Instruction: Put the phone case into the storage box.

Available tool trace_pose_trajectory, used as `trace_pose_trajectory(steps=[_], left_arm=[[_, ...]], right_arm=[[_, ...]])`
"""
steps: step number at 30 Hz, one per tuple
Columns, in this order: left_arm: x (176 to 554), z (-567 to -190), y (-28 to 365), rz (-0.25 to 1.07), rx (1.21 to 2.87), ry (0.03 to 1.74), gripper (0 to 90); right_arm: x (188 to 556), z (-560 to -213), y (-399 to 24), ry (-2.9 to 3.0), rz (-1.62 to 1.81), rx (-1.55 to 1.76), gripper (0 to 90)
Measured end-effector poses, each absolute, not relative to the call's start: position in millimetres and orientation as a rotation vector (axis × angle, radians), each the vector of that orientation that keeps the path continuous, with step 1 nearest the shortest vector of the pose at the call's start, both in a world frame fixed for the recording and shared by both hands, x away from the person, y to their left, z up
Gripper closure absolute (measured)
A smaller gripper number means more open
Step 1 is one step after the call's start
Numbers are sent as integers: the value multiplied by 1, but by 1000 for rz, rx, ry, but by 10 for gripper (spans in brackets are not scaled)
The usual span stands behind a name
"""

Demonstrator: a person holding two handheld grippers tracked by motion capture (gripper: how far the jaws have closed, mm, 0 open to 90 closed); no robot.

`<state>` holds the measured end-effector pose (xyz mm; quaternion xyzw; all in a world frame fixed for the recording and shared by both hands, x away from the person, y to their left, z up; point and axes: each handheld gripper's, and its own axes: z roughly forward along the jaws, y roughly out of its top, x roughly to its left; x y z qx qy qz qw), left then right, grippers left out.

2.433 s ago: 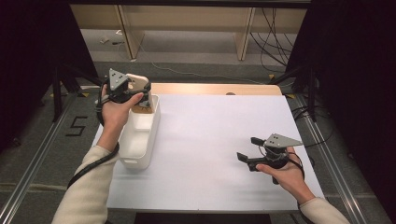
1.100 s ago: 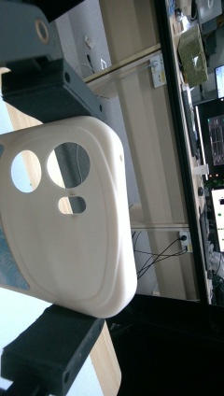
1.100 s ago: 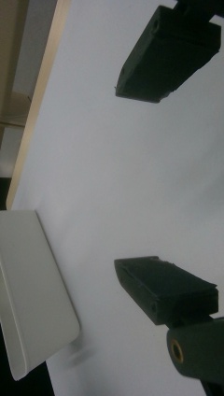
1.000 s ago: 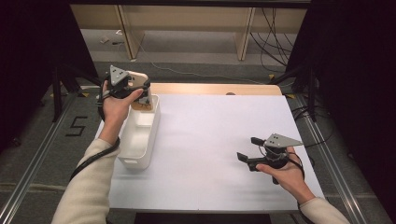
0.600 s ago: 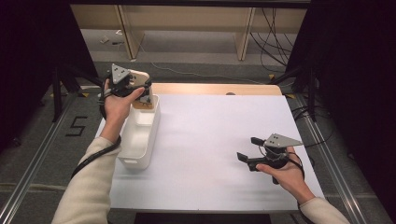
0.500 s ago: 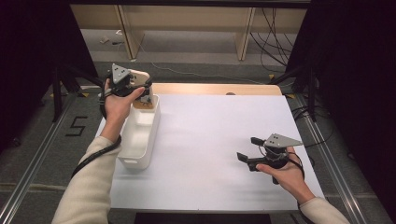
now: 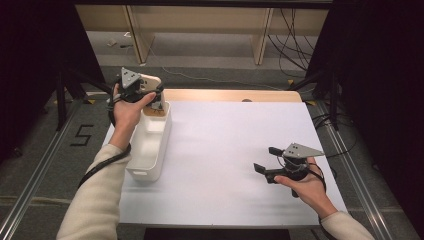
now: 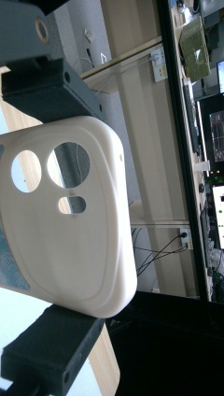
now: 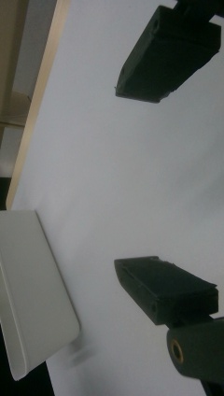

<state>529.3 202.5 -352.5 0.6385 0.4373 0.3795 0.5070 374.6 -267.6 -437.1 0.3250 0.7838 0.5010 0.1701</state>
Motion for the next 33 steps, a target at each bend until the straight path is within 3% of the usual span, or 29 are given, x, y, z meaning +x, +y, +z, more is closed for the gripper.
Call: trace_pose_trajectory(steps=[33], left_arm=[[539,-359,204,910,1551,1074,107]], right_arm=[[375,-437,-268,2227,1427,923,155]])
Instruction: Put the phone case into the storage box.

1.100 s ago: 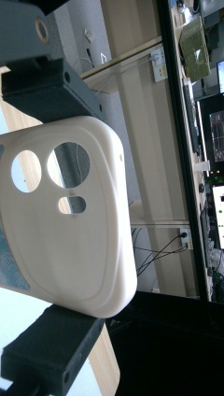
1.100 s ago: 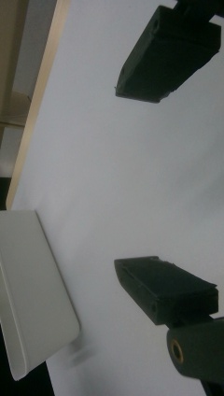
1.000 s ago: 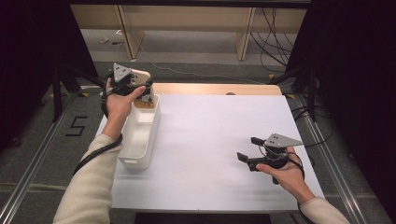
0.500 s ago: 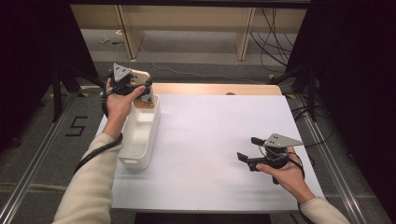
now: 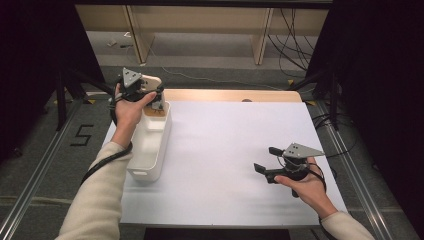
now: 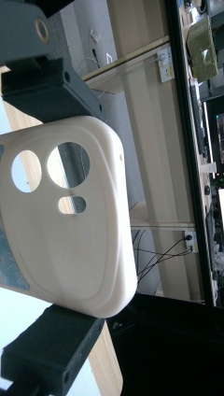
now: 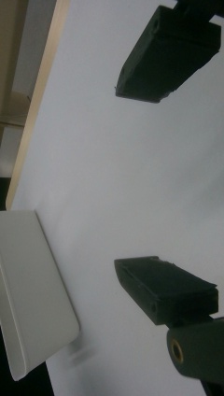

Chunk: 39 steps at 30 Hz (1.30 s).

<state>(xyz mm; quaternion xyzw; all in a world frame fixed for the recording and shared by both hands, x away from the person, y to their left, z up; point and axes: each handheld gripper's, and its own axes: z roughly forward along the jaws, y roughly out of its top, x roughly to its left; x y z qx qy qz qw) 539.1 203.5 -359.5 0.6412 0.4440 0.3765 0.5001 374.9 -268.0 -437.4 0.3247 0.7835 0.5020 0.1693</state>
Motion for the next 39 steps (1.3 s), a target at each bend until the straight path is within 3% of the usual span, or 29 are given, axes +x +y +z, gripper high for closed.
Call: trace_pose_trajectory(steps=[39], left_arm=[[550,-369,203,899,1579,1107,107]], right_arm=[[375,-437,-268,2229,1426,923,155]])
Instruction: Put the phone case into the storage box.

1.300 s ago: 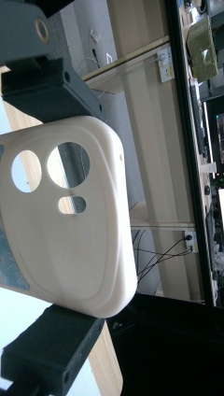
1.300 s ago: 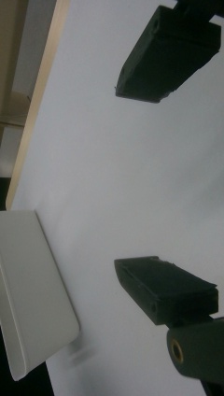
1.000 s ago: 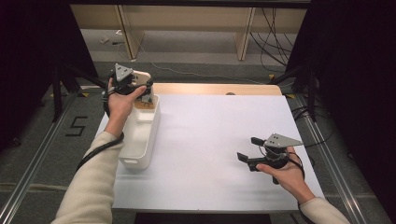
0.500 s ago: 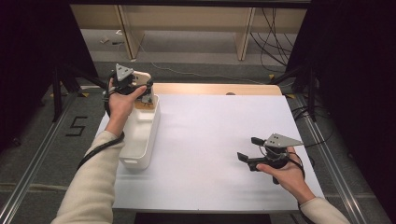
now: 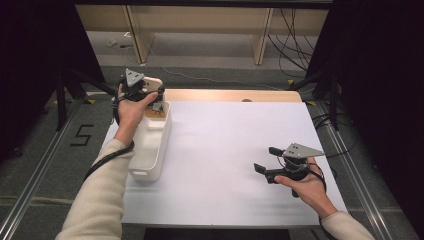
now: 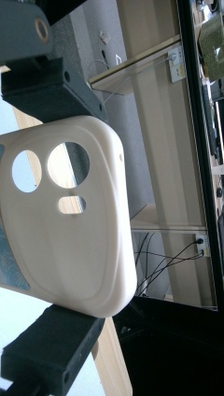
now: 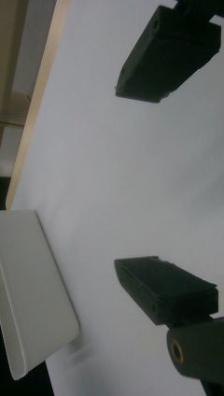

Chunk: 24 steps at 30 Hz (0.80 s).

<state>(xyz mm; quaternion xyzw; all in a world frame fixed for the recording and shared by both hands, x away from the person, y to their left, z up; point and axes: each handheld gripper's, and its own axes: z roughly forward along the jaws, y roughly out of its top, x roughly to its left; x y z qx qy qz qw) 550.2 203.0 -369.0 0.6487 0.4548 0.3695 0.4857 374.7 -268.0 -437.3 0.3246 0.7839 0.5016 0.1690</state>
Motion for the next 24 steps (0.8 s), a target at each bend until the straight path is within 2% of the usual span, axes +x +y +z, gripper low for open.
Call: trace_pose_trajectory(steps=[24], left_arm=[[558,-373,200,892,1601,1114,106]], right_arm=[[375,-438,-268,2227,1429,923,156]])
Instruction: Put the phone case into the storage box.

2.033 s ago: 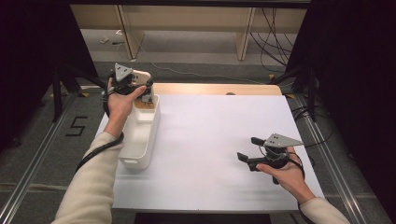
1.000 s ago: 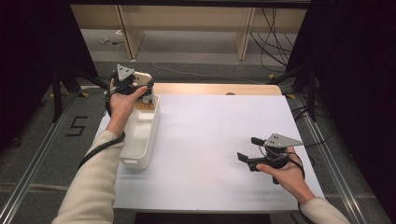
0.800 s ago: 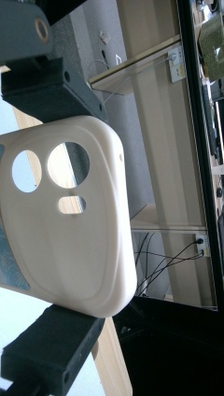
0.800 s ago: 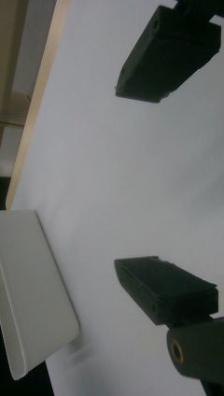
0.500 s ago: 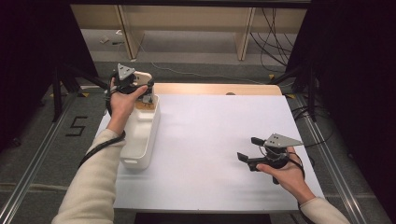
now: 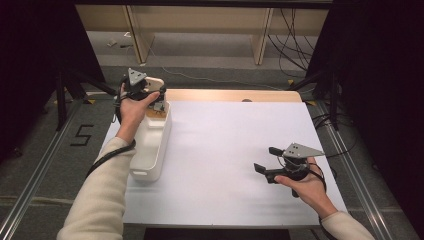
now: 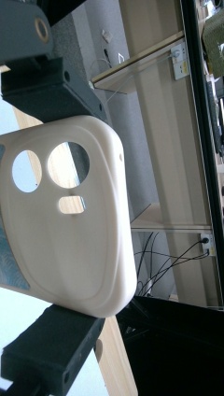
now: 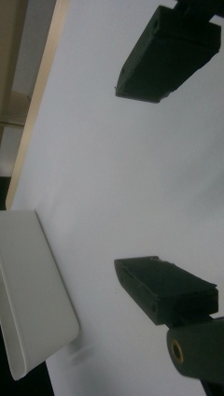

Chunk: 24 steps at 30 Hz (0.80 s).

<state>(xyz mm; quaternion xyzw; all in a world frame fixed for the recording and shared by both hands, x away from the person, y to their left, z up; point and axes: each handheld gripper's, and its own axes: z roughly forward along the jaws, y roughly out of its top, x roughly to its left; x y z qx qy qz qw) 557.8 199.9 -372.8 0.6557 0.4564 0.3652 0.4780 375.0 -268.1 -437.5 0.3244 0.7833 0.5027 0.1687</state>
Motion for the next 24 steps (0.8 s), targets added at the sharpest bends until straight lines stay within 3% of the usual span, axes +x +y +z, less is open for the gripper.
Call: trace_pose_trajectory(steps=[24], left_arm=[[566,-382,199,878,1625,1141,105]], right_arm=[[375,-438,-268,2233,1428,921,156]])
